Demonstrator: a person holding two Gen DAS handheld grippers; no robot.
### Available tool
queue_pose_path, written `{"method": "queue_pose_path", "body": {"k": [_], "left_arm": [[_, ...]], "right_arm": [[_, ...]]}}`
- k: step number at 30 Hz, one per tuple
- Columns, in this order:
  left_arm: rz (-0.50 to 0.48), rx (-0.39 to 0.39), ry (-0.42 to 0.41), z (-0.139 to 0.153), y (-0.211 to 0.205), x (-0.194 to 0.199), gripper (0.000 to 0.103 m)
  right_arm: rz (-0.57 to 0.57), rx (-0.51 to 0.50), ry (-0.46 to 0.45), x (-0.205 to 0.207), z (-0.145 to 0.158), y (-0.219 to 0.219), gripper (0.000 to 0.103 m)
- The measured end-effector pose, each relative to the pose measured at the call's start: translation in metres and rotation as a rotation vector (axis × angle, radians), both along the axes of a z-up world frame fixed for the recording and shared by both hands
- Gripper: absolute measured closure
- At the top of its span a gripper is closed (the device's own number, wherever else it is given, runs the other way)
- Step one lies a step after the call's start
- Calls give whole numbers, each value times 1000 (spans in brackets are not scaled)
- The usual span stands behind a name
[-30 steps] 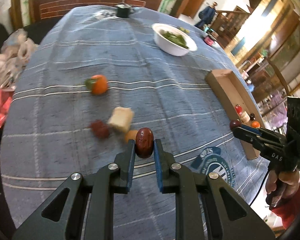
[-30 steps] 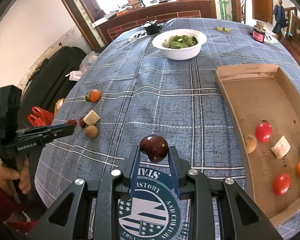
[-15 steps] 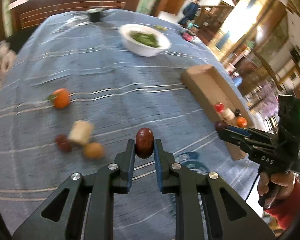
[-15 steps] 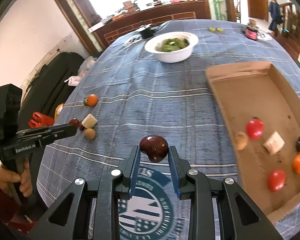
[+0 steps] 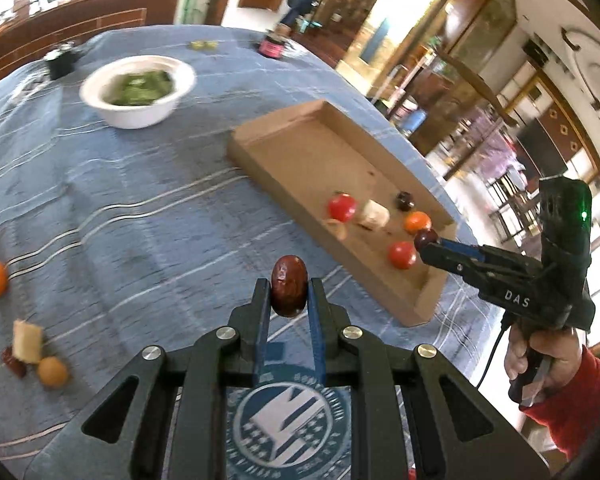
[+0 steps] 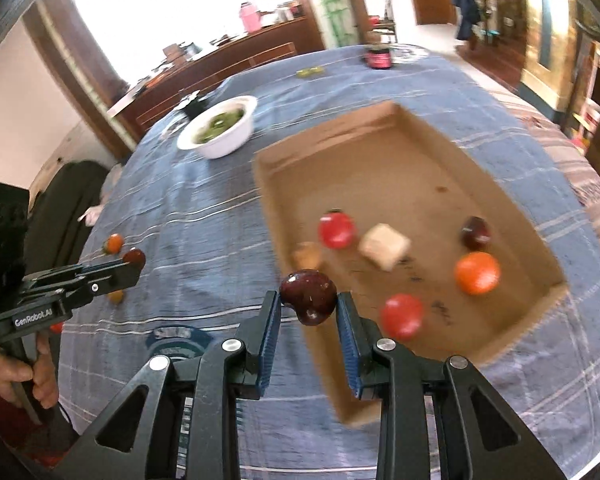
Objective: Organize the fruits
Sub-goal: 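Carry the date and plum with both tools over the cardboard tray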
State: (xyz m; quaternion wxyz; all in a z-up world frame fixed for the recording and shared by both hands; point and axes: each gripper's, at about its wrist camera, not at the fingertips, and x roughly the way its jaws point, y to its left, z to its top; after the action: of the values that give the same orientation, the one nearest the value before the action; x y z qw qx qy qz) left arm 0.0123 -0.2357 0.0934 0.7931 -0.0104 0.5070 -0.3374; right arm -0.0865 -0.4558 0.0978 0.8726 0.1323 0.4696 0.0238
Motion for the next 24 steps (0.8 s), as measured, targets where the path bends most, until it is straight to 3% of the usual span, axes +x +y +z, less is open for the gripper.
{"method": "queue_pose_path", "body": {"k": [12,24], "left_arm": [[-143,-2,47,-7,-83,-5,88],[-209,41,88,-25,-145,4,88]], "right_arm": [[-56,-11,10,-3,-4,-45,74],[-20,-29,61,43,-19,-70,73]]}}
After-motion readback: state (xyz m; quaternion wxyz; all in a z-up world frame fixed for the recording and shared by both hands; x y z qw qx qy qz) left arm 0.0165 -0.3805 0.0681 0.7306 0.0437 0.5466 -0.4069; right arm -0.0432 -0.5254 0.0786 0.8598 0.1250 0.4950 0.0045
